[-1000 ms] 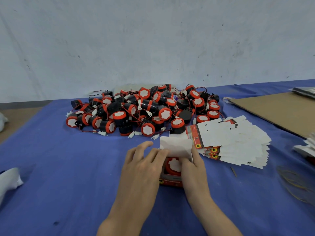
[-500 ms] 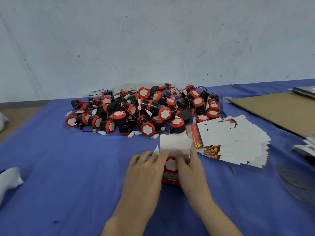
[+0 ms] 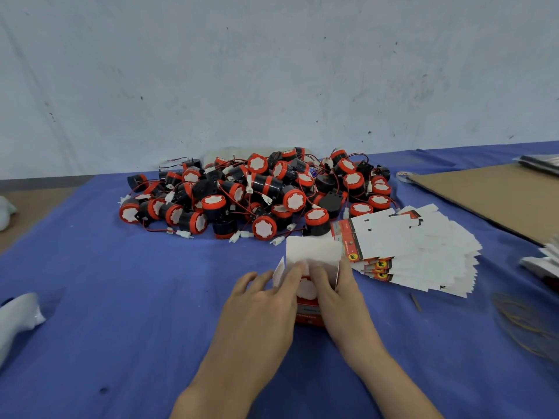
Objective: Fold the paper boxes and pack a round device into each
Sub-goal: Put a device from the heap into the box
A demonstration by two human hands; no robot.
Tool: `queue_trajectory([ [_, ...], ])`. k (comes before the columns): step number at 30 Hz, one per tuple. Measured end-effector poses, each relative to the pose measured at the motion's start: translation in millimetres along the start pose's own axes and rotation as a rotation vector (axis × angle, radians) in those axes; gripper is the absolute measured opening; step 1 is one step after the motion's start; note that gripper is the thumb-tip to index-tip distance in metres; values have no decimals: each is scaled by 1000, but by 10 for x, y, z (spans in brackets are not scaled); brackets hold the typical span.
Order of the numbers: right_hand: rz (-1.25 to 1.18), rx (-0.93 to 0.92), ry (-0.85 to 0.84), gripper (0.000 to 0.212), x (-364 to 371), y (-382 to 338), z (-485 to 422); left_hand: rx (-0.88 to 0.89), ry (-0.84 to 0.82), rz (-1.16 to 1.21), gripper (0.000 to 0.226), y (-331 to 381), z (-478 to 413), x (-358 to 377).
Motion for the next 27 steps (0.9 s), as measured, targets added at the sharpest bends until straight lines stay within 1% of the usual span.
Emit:
queue_trajectory([
  [2,29,-21,-29,13,6,-39,3,6,54,104,46,-16,17,-86],
  [3,42,-31,-41,18,3,-57,11,-27,103,184,46,-64,18,-160],
  [4,39,-47,-55,29,4,-84,23,-94,122,296,44,-149,19,-210],
  [6,16,-70,-57,63,-18,-114,37,-246,149,500,37,-368,47,-214],
  [7,-19,-62,-39,69,-48,-120,43,-323,138,590,34,-475,65,-163],
  [8,-80,-45,-15,67,-89,-106,42,-392,112,655,30,-560,76,-96],
  [10,-196,30,21,43,-164,-47,42,-479,33,749,25,-663,76,36],
  [11,-208,59,34,32,-204,-19,56,-504,-11,792,25,-686,78,98],
  [12,-192,78,33,25,-234,10,71,-516,-54,833,24,-689,83,160],
  [15,-119,84,-13,33,-244,52,125,-537,-136,898,23,-661,89,293],
  [20,-27,-4,-119,37,-112,-83,93,-522,-230,859,28,-586,41,426],
  [22,18,-44,-150,36,-70,-128,82,-491,-247,852,24,-563,15,460],
  [25,86,-80,-123,32,-115,-163,53,-464,-269,888,21,-555,-39,502],
  [27,133,-104,-134,28,-144,-146,40,-441,-226,831,21,-587,-79,473],
])
Point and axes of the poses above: each hand's wrist, its own z-axis away from the middle knuckle, its own x-axis out of the palm, y = z × x, the point moved 10 cm from there along -z, towards the middle knuckle, and after that the axes turned 6 degrees about -x, right-handed, at the moved point
